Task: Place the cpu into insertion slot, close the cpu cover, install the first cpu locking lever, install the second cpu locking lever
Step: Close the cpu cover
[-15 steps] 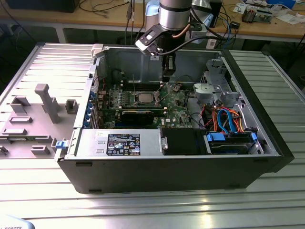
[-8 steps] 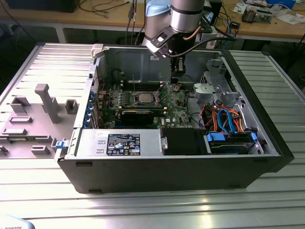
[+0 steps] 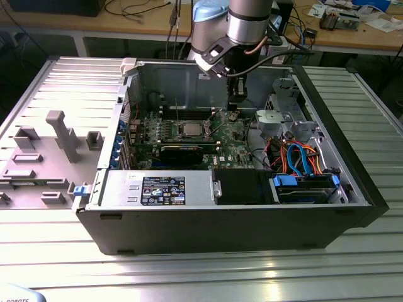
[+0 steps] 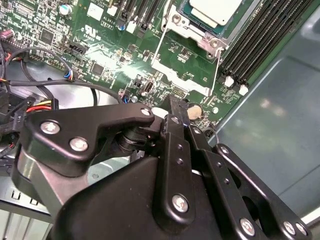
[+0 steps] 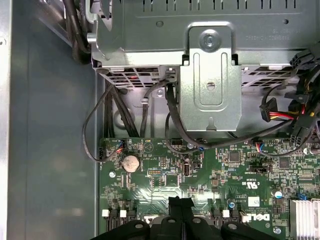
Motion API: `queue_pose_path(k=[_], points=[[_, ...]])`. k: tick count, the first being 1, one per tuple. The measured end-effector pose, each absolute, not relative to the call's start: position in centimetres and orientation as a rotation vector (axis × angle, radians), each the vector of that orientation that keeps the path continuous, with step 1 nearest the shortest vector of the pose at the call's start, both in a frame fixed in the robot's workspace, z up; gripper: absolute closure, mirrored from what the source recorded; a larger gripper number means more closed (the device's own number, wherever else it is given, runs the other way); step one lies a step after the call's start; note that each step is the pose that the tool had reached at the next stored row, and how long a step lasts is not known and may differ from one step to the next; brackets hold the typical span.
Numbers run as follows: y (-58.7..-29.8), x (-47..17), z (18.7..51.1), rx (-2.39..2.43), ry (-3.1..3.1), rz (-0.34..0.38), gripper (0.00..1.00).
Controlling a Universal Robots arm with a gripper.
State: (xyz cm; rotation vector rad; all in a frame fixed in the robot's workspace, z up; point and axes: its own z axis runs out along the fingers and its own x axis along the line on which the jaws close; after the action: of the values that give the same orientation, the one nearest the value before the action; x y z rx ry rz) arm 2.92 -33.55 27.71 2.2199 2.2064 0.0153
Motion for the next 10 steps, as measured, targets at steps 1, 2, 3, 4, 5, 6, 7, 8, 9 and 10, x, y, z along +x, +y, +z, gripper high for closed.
queue_pose_path(k=[1, 2, 3, 4, 5, 6, 7, 8, 9, 10], points=[[-33.5, 2.9, 27.7, 2.22, 2.206, 0.015, 0.89], [-33.5, 3.0, 27.7, 2.22, 2.207, 0.016, 0.89], [-33.5, 3.0, 27.6, 2.22, 2.207, 0.016, 0.89], [-33.5, 3.1, 27.3, 2.219, 2.207, 0.015, 0.89], [-33.5, 3.2, 27.0, 2.219, 2.207, 0.015, 0.89], [-33.6, 3.3, 26.5, 2.219, 2.207, 0.015, 0.89], [-33.6, 3.3, 26.2, 2.22, 2.207, 0.015, 0.89], [-33.6, 3.3, 25.9, 2.22, 2.208, 0.014, 0.89], [-33.6, 3.3, 25.8, 2.218, 2.21, 0.015, 0.89], [-33.6, 3.3, 25.7, 2.216, 2.213, 0.014, 0.89]])
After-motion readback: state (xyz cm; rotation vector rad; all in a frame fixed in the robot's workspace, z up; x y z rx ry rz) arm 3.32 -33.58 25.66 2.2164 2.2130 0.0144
